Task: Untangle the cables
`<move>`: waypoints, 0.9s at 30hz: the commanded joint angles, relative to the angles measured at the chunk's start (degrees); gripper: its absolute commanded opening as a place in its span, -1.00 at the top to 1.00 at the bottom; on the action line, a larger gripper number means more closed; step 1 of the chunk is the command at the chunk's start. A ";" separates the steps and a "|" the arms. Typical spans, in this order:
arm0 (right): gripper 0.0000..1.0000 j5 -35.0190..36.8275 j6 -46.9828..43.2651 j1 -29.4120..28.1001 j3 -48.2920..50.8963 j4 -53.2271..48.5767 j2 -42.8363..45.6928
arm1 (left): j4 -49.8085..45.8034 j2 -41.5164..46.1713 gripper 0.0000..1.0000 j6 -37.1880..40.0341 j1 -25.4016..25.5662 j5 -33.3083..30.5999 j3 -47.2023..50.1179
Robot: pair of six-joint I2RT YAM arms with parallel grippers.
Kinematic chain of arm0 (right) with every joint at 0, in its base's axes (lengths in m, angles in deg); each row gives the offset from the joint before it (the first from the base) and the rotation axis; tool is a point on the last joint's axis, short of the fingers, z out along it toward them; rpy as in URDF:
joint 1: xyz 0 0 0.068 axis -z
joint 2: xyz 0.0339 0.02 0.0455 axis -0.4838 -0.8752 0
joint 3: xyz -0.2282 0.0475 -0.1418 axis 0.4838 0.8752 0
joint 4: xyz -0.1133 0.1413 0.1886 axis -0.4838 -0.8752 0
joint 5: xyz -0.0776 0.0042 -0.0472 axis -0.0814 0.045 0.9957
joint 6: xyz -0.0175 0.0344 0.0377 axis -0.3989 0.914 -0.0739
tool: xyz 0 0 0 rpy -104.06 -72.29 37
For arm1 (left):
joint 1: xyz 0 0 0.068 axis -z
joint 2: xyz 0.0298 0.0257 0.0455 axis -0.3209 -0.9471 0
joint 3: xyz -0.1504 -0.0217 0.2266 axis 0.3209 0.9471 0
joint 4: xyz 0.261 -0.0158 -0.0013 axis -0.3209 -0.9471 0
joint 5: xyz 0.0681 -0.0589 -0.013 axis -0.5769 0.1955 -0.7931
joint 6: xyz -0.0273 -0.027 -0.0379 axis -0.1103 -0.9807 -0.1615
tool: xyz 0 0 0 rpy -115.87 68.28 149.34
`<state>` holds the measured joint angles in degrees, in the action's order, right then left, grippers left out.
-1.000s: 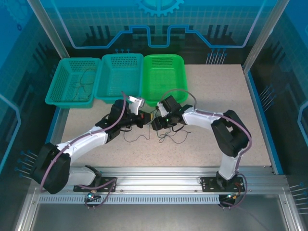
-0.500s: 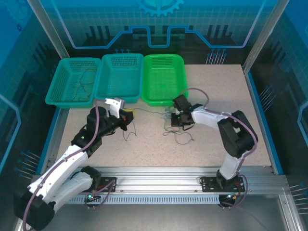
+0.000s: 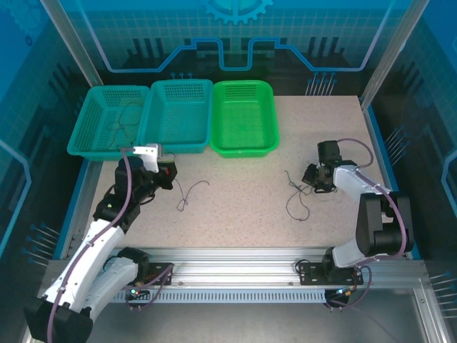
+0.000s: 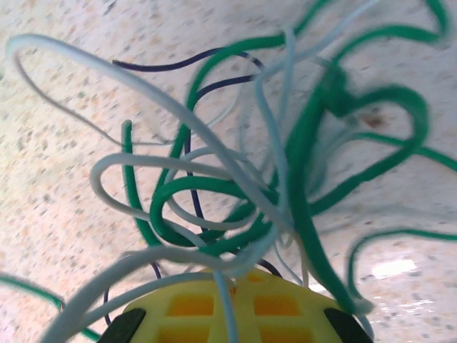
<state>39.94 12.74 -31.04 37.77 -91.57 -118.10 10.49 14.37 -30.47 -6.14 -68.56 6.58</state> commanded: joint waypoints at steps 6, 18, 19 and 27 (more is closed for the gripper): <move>1.00 -3.47 -0.81 -5.46 -0.59 0.07 2.36 | -4.12 -4.55 1.00 3.19 -0.90 -0.26 -19.01; 1.00 -2.73 -1.43 -8.69 -0.38 -1.57 6.30 | -1.17 -28.40 1.00 9.06 -15.36 1.55 -60.91; 1.00 -2.57 -1.42 -8.82 -0.24 -1.63 6.62 | -1.24 -30.22 1.00 9.00 -16.77 1.65 -64.03; 1.00 -2.57 -1.37 -9.45 0.40 -2.79 9.69 | -2.94 -46.56 1.00 3.93 -30.53 2.95 -80.14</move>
<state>37.77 11.91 -39.54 37.70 -92.65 -110.25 8.46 -28.36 -23.58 -32.56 -66.90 -71.36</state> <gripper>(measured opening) 0.066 0.057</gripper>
